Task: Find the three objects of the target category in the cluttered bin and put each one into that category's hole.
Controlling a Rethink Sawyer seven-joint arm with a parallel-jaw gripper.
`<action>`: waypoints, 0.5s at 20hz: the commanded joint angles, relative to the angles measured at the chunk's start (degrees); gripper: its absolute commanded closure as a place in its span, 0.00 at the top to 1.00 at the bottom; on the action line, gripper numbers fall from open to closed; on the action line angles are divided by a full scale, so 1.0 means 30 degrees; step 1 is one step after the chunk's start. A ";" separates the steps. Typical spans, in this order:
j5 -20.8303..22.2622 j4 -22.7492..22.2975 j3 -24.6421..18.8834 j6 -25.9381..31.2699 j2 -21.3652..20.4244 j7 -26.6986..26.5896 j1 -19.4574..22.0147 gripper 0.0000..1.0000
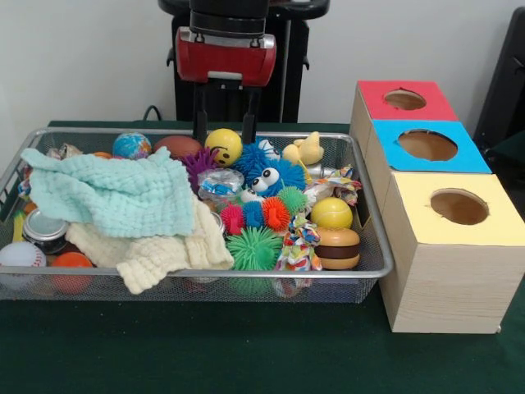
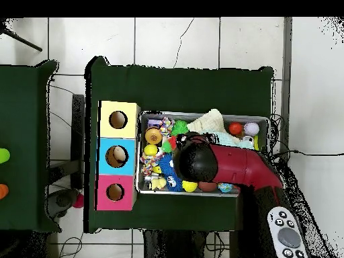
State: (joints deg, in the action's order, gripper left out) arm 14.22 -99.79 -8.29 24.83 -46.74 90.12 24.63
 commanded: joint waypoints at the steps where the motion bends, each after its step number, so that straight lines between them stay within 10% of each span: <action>1: 0.1117 0.1768 -0.1740 0.2658 0.0790 -0.1997 0.0655 1.00; 10: 0.0051 0.0582 -0.1341 0.3135 0.0394 0.0065 0.0498 1.00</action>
State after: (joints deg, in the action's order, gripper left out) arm 14.23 -96.63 -9.58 25.30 -46.72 90.12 25.82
